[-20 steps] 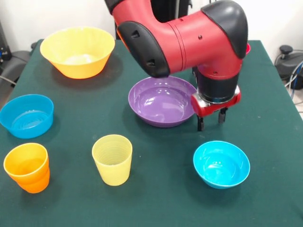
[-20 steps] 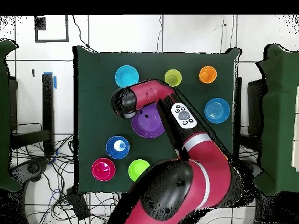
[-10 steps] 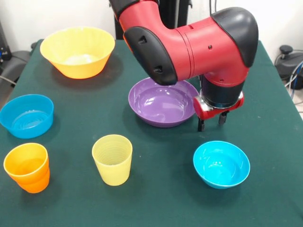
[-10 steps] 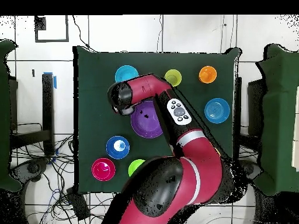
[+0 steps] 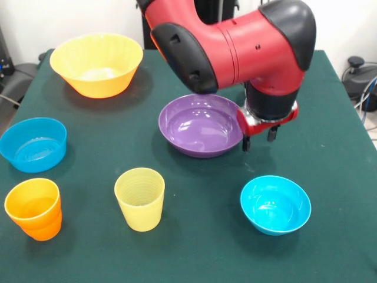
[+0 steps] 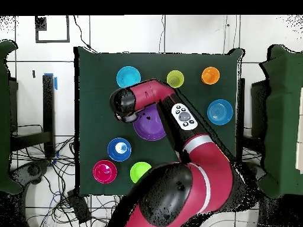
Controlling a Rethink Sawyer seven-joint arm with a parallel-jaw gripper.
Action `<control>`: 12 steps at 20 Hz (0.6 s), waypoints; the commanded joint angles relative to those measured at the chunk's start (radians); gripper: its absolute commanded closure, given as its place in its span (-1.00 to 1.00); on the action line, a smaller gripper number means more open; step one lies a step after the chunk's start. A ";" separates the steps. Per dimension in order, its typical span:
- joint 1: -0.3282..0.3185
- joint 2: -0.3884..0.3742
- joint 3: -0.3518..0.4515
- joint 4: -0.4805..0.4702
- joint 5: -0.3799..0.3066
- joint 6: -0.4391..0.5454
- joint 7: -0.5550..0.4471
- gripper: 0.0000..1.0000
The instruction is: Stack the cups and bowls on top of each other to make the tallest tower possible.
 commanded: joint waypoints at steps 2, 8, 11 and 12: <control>-0.039 -0.172 0.036 0.168 0.039 0.046 -0.202 -1.00; -0.075 -0.279 0.053 0.247 0.090 0.075 -0.201 -1.00; -0.088 -0.299 0.059 0.264 0.095 0.064 -0.205 -1.00; -0.090 -0.303 0.060 0.269 0.095 0.060 -0.206 -1.00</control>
